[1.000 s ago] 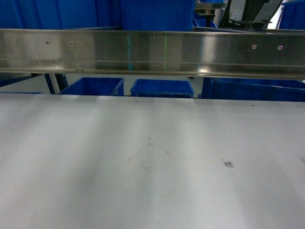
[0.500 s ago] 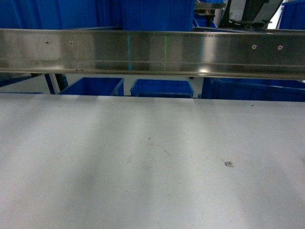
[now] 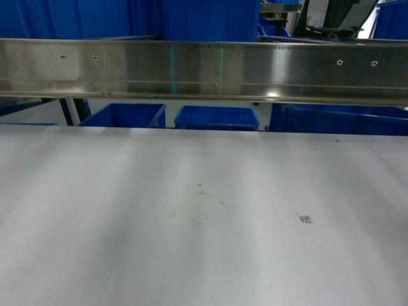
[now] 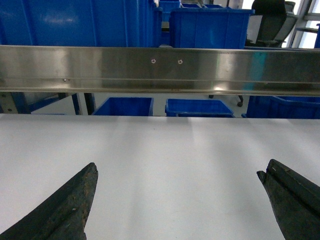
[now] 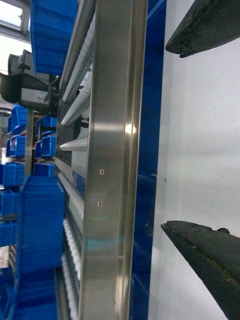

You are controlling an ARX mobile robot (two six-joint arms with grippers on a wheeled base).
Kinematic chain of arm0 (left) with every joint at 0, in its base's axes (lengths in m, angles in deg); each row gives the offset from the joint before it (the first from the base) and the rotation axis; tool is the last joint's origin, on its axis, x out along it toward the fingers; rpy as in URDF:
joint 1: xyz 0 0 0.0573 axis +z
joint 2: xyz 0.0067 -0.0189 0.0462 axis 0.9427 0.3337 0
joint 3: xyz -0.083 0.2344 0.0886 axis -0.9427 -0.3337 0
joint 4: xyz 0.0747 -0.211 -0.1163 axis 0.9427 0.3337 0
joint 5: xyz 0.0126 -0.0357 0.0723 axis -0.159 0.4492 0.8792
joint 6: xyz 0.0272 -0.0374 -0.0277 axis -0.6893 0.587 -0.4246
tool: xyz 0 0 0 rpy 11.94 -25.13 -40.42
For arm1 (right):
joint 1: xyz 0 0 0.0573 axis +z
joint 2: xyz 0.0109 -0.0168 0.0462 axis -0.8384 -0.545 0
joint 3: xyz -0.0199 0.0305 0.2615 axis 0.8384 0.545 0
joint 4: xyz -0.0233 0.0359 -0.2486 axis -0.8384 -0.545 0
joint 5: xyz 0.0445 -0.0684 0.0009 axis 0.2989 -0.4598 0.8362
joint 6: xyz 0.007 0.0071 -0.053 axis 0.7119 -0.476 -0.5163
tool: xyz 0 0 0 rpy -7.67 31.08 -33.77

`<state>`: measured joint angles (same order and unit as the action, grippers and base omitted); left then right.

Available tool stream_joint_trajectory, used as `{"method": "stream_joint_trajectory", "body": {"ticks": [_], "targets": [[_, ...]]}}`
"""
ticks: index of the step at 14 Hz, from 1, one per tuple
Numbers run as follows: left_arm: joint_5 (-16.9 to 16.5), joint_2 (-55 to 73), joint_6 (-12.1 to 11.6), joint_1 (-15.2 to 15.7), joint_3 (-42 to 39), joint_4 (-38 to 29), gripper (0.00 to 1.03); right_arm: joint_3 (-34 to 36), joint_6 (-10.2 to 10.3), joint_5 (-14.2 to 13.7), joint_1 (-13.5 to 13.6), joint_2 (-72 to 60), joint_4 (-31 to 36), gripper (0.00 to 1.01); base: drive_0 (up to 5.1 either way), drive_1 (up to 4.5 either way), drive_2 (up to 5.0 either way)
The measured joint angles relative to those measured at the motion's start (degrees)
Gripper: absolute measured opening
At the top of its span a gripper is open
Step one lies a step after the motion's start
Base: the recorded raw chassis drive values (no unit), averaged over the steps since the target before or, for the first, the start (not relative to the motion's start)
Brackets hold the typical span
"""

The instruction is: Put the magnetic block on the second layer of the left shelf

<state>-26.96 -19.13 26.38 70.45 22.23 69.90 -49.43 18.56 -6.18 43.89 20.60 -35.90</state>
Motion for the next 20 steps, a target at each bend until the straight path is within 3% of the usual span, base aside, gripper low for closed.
{"method": "stream_joint_trajectory", "body": {"ticks": [3,5,6,9,11,13,20], "targets": [[0.02,0.0,0.0,0.0,0.0,0.0,0.98,-12.15,-6.58,-0.92,3.5,-23.21,-3.76,0.98,0.0,0.0,0.0],[0.02,0.02,-0.02,0.0,0.0,0.0,0.98,-13.09,-10.01,-2.08,4.94,-29.03,-2.32,0.98,0.0,0.0,0.0],[0.04,0.02,-0.02,0.0,0.0,-0.02,0.98,-13.09,-10.69,-3.3,5.22,-30.42,-1.05,0.98,0.0,0.0,0.0],[0.02,0.02,0.0,0.0,0.0,0.0,0.98,-13.0,-10.43,-3.26,5.97,-33.35,-0.74,0.98,0.0,0.0,0.0],[0.02,0.02,0.0,0.0,0.0,0.0,0.98,-12.66,-9.6,-1.6,6.86,-36.41,0.83,0.98,0.0,0.0,0.0],[0.02,0.0,-0.02,0.0,0.0,0.0,0.98,-13.62,-8.28,-2.43,7.52,-40.54,3.45,0.98,0.0,0.0,0.0],[0.02,0.02,0.0,0.0,0.0,0.0,0.98,-15.74,-8.46,-4.55,4.81,-52.61,9.94,0.98,0.0,0.0,0.0]]}}
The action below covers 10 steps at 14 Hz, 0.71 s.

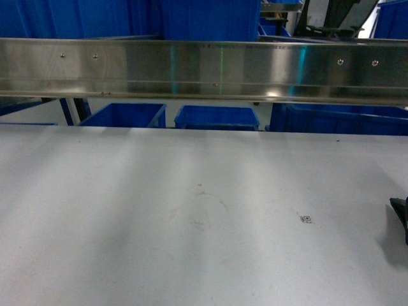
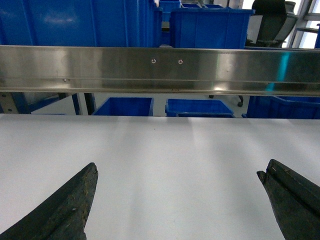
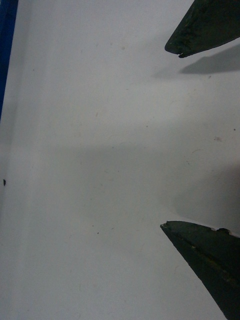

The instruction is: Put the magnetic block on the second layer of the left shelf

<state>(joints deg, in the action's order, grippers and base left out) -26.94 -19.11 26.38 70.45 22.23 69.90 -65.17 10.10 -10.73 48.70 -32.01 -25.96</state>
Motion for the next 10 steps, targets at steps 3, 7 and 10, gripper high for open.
{"method": "stream_joint_trajectory", "body": {"ticks": [3,7,10], "targets": [[0.0,0.0,-0.02,0.0,0.0,0.0,0.98,1.14,0.37,-0.15,0.83,-0.17,0.76,0.89,0.0,0.0,0.0],[0.0,-0.02,0.0,0.0,0.0,0.0,0.98,1.25,0.94,-0.13,1.2,-1.05,1.86,0.45,0.0,0.0,0.0],[0.0,-0.02,-0.02,0.0,0.0,0.0,0.98,3.93,1.46,0.48,1.68,2.08,1.22,0.33,0.0,0.0,0.0]]}}
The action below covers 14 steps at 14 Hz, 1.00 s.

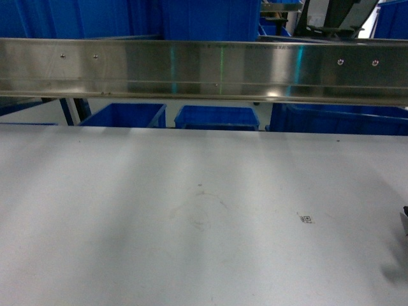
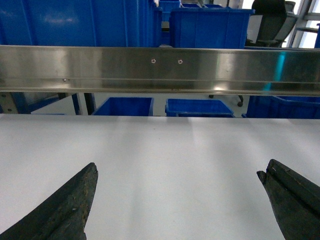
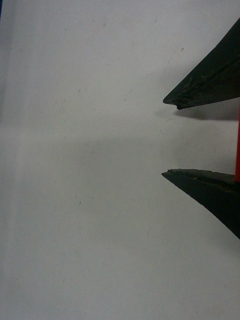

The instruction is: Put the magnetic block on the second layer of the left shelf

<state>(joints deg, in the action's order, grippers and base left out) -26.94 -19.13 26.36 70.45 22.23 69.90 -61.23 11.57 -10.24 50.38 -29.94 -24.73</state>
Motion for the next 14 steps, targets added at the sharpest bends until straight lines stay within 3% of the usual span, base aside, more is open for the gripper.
{"method": "stream_joint_trajectory", "body": {"ticks": [4,5,6,8,9,14], "targets": [[0.0,0.02,0.0,0.0,0.0,0.0,0.98,5.16,2.97,1.6,2.6,26.4,-12.79,0.33,0.0,0.0,0.0],[0.0,0.0,0.0,0.0,0.0,0.0,0.98,5.75,2.95,0.76,2.82,40.87,-21.05,0.33,0.0,0.0,0.0],[0.0,0.0,0.0,0.0,0.0,0.0,0.98,6.14,2.19,-1.05,2.82,47.34,-23.5,0.33,0.0,0.0,0.0],[0.0,0.0,0.0,0.0,0.0,0.0,0.98,8.02,-1.9,-5.18,3.67,54.42,-23.1,0.33,0.0,0.0,0.0],[0.0,0.0,0.02,0.0,0.0,0.0,0.98,8.55,-2.32,-5.22,4.24,54.07,-23.37,0.33,0.0,0.0,0.0],[0.0,0.0,0.02,0.0,0.0,0.0,0.98,8.92,-0.92,-4.5,3.17,53.55,-23.87,0.33,0.0,0.0,0.0]]}}
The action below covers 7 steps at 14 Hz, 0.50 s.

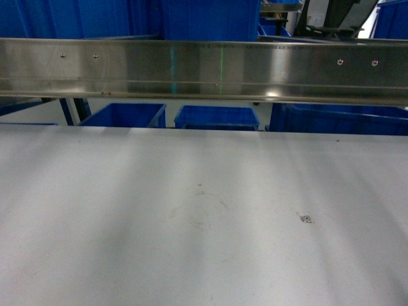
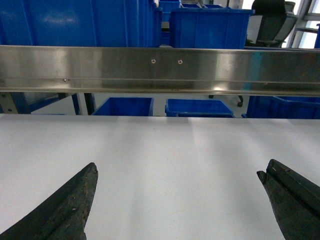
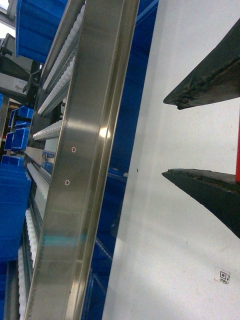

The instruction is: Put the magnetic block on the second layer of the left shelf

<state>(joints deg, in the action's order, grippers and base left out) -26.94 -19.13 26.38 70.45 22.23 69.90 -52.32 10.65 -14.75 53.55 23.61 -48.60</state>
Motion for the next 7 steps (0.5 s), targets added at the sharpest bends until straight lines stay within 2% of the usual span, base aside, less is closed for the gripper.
{"method": "stream_joint_trajectory", "body": {"ticks": [2,7], "targets": [[0.0,0.0,-0.02,0.0,0.0,0.0,0.98,0.0,0.02,0.0,0.0,0.0,0.0,0.33,0.0,0.0,0.0],[-0.02,0.02,0.0,0.0,0.0,0.0,0.98,0.0,0.02,0.0,0.0,0.04,-0.02,0.33,-4.9,2.57,2.6]]}}
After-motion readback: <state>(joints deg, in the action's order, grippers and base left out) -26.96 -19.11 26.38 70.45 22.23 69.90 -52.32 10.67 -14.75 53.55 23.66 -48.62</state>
